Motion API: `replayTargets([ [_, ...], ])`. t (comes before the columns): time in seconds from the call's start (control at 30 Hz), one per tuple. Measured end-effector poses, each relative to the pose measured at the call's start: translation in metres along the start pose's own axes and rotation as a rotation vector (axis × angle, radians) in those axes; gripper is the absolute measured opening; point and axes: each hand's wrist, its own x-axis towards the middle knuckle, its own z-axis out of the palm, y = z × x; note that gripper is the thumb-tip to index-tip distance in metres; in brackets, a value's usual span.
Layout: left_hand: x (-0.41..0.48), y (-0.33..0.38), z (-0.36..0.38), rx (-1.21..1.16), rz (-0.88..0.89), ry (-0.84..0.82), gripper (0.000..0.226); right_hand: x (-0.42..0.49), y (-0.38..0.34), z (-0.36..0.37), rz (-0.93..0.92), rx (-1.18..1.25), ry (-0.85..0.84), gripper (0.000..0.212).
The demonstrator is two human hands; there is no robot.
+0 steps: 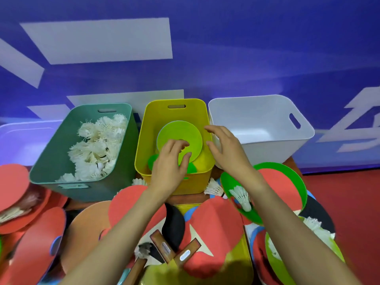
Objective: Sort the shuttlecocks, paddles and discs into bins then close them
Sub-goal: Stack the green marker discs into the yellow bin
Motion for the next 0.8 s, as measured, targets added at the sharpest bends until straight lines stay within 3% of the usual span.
replayTargets([
  [0.13,-0.029,0.031,0.015,-0.061,0.07,-0.033,0.024,-0.036,0.013,-0.022,0.061,0.008,0.141,0.034],
  [0.27,-0.055,0.048,0.048,-0.048,-0.021,-0.287,0.024,-0.075,0.04,-0.032,0.191,-0.041,0.15,0.03],
  [0.47,-0.071,0.061,0.1,-0.027,-0.382,-0.581,0.046,-0.115,0.093,-0.019,0.479,-0.212,-0.22,0.044],
  [0.6,-0.071,0.072,0.123,-0.101,-0.562,-0.601,0.049,-0.117,0.11,-0.007,0.448,-0.294,-0.431,0.05],
  [0.8,-0.078,0.069,0.125,-0.125,-0.534,-0.527,0.049,-0.111,0.124,0.002,0.388,-0.422,-0.51,0.03],
])
